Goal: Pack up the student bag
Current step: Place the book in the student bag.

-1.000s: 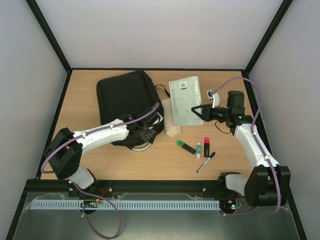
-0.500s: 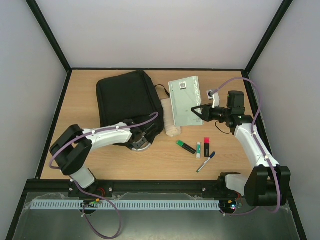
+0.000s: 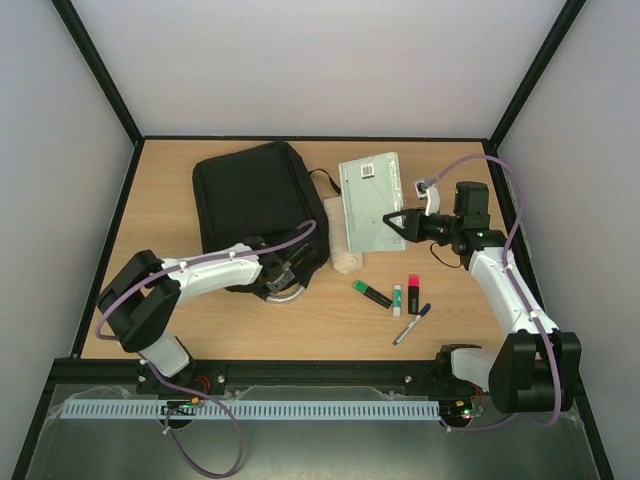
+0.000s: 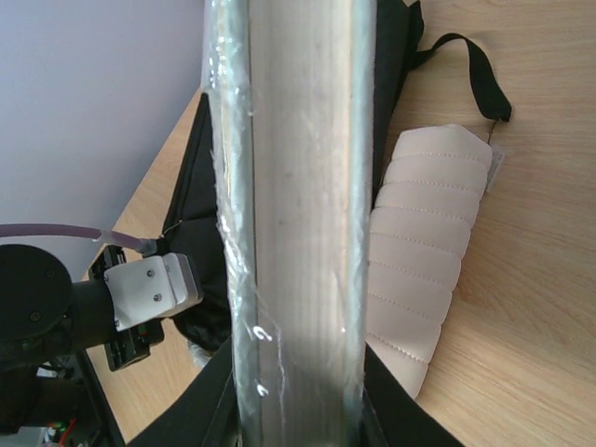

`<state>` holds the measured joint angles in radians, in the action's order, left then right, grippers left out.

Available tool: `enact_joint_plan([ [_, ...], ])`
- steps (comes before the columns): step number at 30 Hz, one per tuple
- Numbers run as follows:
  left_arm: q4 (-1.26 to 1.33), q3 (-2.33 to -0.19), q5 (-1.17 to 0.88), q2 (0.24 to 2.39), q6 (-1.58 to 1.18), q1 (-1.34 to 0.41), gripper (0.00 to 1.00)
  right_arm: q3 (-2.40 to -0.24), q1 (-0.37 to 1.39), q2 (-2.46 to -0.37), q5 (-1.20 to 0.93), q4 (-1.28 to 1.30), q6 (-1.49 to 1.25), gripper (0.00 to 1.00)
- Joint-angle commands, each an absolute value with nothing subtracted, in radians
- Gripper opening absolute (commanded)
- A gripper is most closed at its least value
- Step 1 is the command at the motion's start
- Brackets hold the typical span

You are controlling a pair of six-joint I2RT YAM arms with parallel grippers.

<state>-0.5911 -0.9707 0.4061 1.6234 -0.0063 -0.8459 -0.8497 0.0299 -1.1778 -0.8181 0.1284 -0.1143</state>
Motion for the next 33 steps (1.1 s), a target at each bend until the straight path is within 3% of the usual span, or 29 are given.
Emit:
enact_joint_plan([
  [1,-0.591,-1.028,0.456,1.566,-0.009,-0.846,0.02,-0.93,0.027,-1.169,-0.849,0.096,-0.178,0.01],
  [13,-0.516,-1.096,0.533,1.371,0.017,-0.843,0.02,-1.133,0.085,-1.259,-0.965,0.519,-0.143,0.01],
  [23,-0.406,-1.081,0.439,1.303,0.027,-0.771,0.02,-1.046,0.223,-1.261,-1.004,0.614,-0.141,0.01],
  [33,-0.349,-1.022,0.349,1.31,-0.031,-0.703,0.02,-1.031,0.251,-1.249,-1.019,0.818,-0.033,0.01],
])
